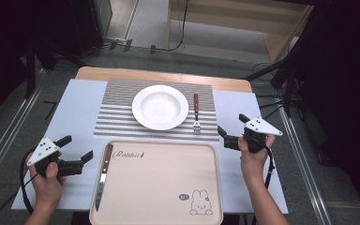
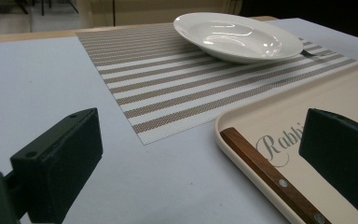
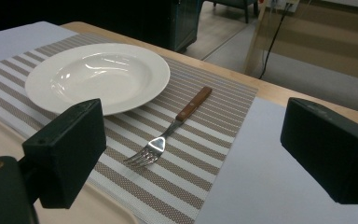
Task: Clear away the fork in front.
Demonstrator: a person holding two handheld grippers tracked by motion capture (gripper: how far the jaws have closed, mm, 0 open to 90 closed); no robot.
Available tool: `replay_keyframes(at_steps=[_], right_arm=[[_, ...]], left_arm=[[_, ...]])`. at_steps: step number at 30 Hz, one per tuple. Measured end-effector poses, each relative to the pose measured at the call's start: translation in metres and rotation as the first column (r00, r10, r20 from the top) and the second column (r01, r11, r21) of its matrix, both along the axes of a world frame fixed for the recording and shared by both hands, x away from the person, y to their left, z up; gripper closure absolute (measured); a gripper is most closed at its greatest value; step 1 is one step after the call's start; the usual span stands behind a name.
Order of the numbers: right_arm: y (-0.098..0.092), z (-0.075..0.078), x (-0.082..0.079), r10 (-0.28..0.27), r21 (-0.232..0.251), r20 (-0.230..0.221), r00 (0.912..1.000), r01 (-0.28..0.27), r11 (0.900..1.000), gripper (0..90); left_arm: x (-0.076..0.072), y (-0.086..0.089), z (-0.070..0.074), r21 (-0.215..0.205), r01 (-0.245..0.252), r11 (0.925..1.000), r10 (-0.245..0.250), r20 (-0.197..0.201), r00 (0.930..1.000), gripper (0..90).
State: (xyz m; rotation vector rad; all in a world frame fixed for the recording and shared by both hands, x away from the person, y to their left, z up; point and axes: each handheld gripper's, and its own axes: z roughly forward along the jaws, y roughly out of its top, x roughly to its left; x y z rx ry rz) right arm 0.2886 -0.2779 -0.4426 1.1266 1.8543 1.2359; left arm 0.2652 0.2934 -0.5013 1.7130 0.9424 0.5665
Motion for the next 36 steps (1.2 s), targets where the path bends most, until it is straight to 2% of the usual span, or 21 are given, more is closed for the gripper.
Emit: replay_keyframes(at_steps=[4, 7, 8, 14, 16, 18, 24, 28, 33, 36], right_arm=[[0.001, 0.001, 0.004, 0.009, 0.010, 0.010, 0.9999, -0.009, 1.000, 5.9], [0.003, 0.001, 0.011, 0.000, 0.008, -0.009, 1.0000, 0.000, 1.000, 5.2], [0.004, 0.001, 0.014, 0.008, 0.012, -0.020, 0.9998, -0.008, 1.000, 1.8], [0.009, 0.003, 0.025, 0.015, 0.000, -0.037, 0.9992, -0.015, 1.000, 1.5], [0.013, 0.005, 0.031, 0.034, 0.003, -0.044, 0.9985, -0.034, 0.999, 0.0], [0.017, 0.005, 0.038, 0.052, 0.000, -0.066, 0.9965, -0.052, 0.999, 0.0], [0.026, 0.003, 0.054, 0.053, -0.006, -0.103, 0.9932, -0.054, 0.999, 0.0], [0.031, 0.002, 0.066, 0.033, -0.001, -0.143, 0.9891, -0.033, 0.999, 0.0], [0.034, 0.000, 0.085, -0.020, 0.019, -0.216, 0.9762, 0.024, 1.000, 0.0], [0.039, -0.001, 0.095, -0.035, 0.001, -0.233, 0.9719, 0.037, 0.999, 0.0]], left_arm=[[0.000, 0.000, 0.000, 0.001, 0.001, 1.0000, -0.001, 0.000, 1.0000, 0.0], [0.000, 0.000, 0.000, 0.007, 0.001, 1.0000, -0.001, -0.002, 1.0000, 0.0], [0.000, 0.000, 0.000, 0.008, 0.001, 1.0000, -0.001, -0.001, 1.0000, 0.0], [0.000, -0.001, 0.000, 0.008, 0.001, 1.0000, -0.001, -0.001, 1.0000, 0.0], [0.000, -0.001, 0.000, 0.010, 0.002, 0.9999, -0.002, -0.002, 1.0000, 0.0], [0.000, -0.001, 0.000, 0.009, 0.001, 1.0000, -0.001, -0.002, 1.0000, 0.0], [0.000, -0.001, 0.000, 0.012, 0.004, 0.9999, -0.004, -0.002, 1.0000, 0.0], [0.000, -0.001, 0.000, 0.015, 0.009, 0.9999, -0.009, -0.002, 1.0000, 0.0], [0.000, -0.002, 0.000, 0.021, 0.010, 0.9997, -0.010, -0.001, 1.0000, 0.0], [0.000, -0.002, 0.000, 0.023, 0.010, 0.9997, -0.010, 0.000, 0.9999, 0.0]])
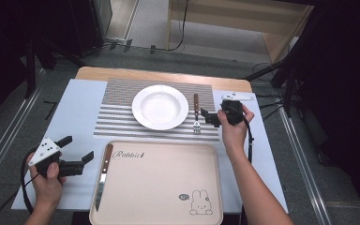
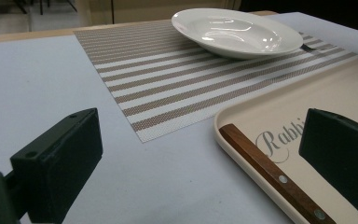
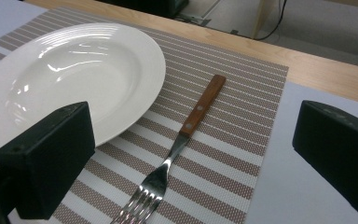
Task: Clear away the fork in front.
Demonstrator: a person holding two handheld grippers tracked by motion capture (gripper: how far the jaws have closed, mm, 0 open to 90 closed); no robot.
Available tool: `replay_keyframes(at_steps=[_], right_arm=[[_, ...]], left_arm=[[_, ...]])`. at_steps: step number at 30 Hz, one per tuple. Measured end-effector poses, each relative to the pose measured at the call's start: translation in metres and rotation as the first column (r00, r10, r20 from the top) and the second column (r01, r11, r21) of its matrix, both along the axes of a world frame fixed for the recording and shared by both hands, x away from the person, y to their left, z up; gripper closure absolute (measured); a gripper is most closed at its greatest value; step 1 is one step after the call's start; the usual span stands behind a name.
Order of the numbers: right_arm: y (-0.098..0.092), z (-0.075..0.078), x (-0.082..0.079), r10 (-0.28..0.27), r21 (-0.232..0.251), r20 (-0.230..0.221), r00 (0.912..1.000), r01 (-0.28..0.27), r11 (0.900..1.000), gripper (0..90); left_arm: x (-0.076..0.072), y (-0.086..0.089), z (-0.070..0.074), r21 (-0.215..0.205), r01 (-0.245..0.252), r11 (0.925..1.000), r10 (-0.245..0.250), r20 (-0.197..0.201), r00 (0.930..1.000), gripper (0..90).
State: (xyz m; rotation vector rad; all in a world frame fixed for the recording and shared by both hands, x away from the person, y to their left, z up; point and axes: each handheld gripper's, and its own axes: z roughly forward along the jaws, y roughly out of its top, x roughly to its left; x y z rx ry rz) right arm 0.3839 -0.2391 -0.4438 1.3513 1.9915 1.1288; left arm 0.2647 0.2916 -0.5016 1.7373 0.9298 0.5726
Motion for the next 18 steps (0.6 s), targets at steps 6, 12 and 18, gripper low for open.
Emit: replay_keyframes(at_steps=[6, 12, 18], right_arm=[[0.004, -0.006, 0.018, -0.012, 0.019, -0.052, 0.9986, 0.013, 1.000, 0.0], [0.006, -0.016, 0.033, -0.019, 0.038, -0.103, 0.9944, 0.023, 0.999, 12.8], [0.012, -0.024, 0.044, -0.049, 0.015, -0.143, 0.9885, 0.052, 0.999, 36.2]], left_arm=[[0.000, -0.001, 0.000, 0.013, 0.006, 0.9999, -0.006, 0.000, 1.0000, 0.0], [0.000, -0.002, 0.000, 0.020, 0.009, 0.9998, -0.009, 0.001, 1.0000, 0.0], [0.000, -0.002, 0.000, 0.018, 0.007, 0.9998, -0.007, 0.001, 1.0000, 0.0]])
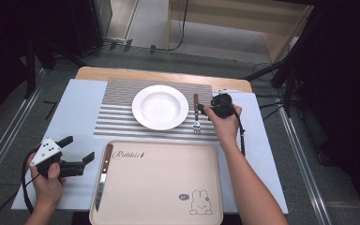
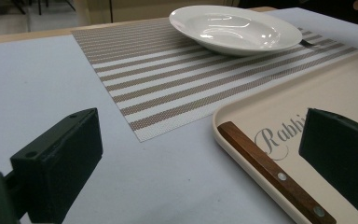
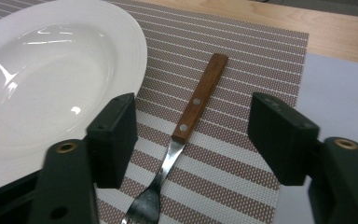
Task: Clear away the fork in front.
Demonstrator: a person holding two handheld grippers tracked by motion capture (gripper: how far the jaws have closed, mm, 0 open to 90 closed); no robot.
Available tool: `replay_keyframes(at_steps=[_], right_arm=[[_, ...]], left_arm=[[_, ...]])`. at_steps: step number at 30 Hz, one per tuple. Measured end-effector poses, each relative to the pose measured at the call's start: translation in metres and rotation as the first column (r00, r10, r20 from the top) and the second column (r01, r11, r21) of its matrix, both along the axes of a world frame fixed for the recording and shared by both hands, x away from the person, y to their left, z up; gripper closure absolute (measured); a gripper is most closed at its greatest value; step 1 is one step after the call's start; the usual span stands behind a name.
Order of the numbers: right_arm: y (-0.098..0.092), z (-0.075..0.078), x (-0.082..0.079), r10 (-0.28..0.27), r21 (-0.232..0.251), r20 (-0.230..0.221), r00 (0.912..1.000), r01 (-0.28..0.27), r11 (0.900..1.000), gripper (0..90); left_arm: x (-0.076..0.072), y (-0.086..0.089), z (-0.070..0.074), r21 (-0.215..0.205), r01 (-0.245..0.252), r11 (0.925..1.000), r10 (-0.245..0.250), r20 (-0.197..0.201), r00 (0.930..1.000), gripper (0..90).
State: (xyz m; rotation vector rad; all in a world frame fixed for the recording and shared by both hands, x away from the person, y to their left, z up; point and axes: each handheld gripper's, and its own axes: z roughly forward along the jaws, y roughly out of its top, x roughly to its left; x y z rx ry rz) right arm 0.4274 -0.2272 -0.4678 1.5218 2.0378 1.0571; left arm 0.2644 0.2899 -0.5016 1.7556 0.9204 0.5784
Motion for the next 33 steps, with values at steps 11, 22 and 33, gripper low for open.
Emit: replay_keyframes(at_steps=[11, 22, 33], right_arm=[[0.015, -0.017, 0.019, -0.089, -0.016, -0.127, 0.9879, 0.088, 0.996, 48.0], [0.024, -0.023, 0.030, -0.086, -0.055, -0.181, 0.9797, 0.077, 0.996, 63.3], [0.033, -0.030, 0.038, -0.109, -0.091, -0.187, 0.9763, 0.093, 0.991, 66.6]], left_arm=[[0.000, 0.001, 0.000, -0.003, 0.003, 1.0000, -0.003, 0.001, 1.0000, 0.0], [0.000, 0.001, 0.000, -0.009, 0.004, 0.9999, -0.004, 0.001, 1.0000, 0.0], [0.000, 0.001, 0.000, -0.008, 0.008, 0.9999, -0.008, -0.001, 1.0000, 0.0]])
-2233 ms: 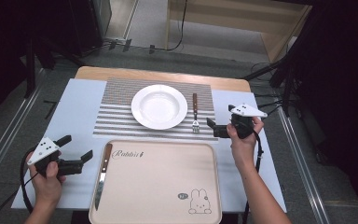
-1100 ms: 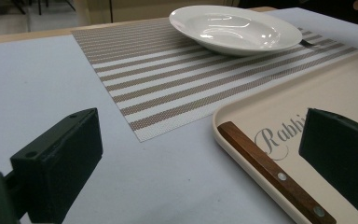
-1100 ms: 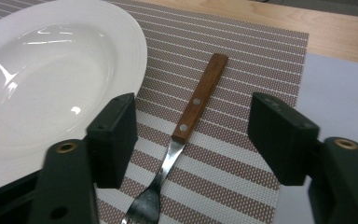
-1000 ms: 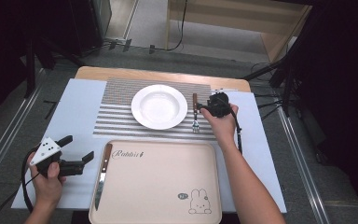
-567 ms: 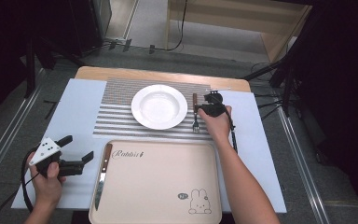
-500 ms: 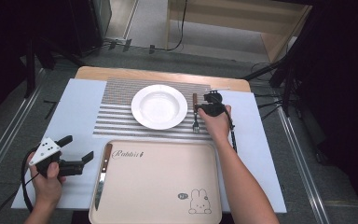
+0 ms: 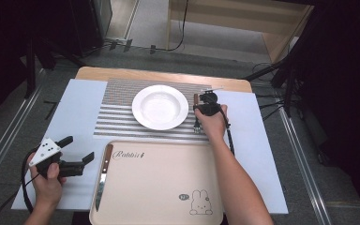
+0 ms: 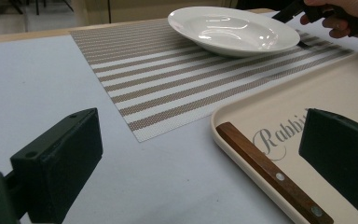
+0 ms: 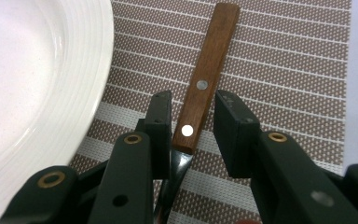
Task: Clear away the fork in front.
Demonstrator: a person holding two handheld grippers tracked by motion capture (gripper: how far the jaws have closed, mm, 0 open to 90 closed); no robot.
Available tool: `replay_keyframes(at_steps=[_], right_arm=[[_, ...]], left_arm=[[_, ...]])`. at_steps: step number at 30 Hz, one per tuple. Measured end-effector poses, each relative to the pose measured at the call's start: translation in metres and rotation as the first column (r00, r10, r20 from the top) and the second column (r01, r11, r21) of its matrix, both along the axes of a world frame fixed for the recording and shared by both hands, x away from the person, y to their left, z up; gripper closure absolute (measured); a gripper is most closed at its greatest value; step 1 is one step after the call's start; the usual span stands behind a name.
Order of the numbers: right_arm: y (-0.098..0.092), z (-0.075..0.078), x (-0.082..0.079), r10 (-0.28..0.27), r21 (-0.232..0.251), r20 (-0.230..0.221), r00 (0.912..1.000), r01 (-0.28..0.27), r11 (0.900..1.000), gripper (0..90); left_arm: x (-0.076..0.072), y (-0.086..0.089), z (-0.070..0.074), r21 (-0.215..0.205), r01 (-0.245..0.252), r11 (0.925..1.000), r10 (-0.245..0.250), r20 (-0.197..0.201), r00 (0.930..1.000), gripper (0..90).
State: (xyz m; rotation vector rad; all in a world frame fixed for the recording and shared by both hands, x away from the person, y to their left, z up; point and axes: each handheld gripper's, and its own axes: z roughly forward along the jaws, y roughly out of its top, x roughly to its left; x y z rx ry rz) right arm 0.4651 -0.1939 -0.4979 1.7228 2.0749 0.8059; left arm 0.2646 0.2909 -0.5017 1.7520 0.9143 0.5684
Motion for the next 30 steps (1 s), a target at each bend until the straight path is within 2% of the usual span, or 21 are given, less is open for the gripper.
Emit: replay_keyframes(at_steps=[7, 14, 20, 23, 26, 28, 30], right_arm=[[0.000, -0.001, 0.000, 0.013, -0.021, -0.007, 0.9999, -0.013, 1.000, 72.4], [-0.009, 0.001, -0.004, 0.017, -0.031, -0.030, 0.9994, -0.018, 0.999, 74.9], [-0.010, 0.004, -0.008, 0.072, -0.073, -0.064, 0.9954, -0.076, 0.994, 74.7], [-0.006, 0.002, -0.006, 0.090, -0.104, -0.063, 0.9939, -0.097, 0.990, 69.6], [-0.004, 0.001, -0.006, 0.083, -0.114, -0.050, 0.9953, -0.088, 0.990, 69.5], [-0.005, 0.000, -0.006, 0.076, -0.104, -0.053, 0.9957, -0.081, 0.991, 70.5], [-0.006, 0.001, -0.005, 0.071, -0.102, -0.062, 0.9955, -0.077, 0.992, 75.5]], left_arm=[[0.000, 0.000, 0.000, 0.002, -0.002, 1.0000, 0.002, -0.001, 1.0000, 0.0], [0.000, 0.000, 0.000, 0.003, -0.001, 1.0000, 0.001, -0.002, 1.0000, 0.0], [0.000, -0.001, 0.000, 0.007, -0.001, 1.0000, 0.001, -0.001, 1.0000, 0.0], [0.000, -0.001, 0.000, 0.001, 0.001, 1.0000, -0.001, -0.002, 1.0000, 0.0], [0.000, -0.001, 0.000, 0.001, 0.000, 1.0000, 0.000, -0.002, 1.0000, 0.0], [0.000, -0.001, 0.000, 0.000, 0.000, 1.0000, 0.000, -0.001, 1.0000, 0.0], [0.000, -0.001, 0.000, 0.001, 0.001, 1.0000, -0.001, -0.001, 1.0000, 0.0]])
